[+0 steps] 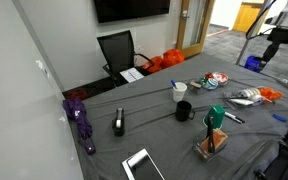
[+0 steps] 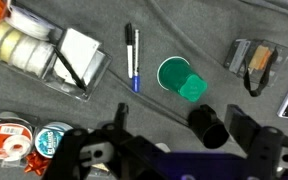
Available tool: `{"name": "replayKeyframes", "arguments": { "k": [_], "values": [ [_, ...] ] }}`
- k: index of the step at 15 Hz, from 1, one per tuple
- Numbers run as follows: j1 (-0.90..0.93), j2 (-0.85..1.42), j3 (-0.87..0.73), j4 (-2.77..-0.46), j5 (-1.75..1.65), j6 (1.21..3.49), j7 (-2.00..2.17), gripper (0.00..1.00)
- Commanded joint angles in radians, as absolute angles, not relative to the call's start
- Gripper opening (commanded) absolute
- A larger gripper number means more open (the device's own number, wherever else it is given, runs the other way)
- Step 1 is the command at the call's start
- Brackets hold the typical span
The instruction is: Move the marker from the white cup to the black cup
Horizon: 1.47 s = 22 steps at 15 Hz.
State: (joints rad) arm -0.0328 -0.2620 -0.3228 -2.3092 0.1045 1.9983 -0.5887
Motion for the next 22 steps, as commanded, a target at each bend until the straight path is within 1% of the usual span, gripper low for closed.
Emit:
{"name": "replayKeyframes", "arguments": {
  "k": [1,5,10,13,14,17,21,22],
  "values": [
    [-0.020,-0.130,-0.299,-2.230,0.234,2.067,-0.712,1.00],
    [-0.034,-0.028,-0.266,-2.170,0.367,2.166,-0.954,1.00],
    [-0.073,0.094,-0.216,-2.091,0.525,2.212,-1.173,1.00],
    [-0.103,0.164,-0.182,-2.039,0.567,2.242,-1.180,1.00],
    [-0.106,0.107,-0.173,-2.088,0.530,2.219,-1.148,1.00],
    [-0.121,0.151,-0.158,-2.054,0.534,2.232,-1.146,1.00],
    [-0.123,0.155,-0.157,-2.046,0.534,2.233,-1.146,1.00],
    [-0.111,0.155,-0.149,-2.066,0.524,2.282,-1.114,1.00]
  ]
}}
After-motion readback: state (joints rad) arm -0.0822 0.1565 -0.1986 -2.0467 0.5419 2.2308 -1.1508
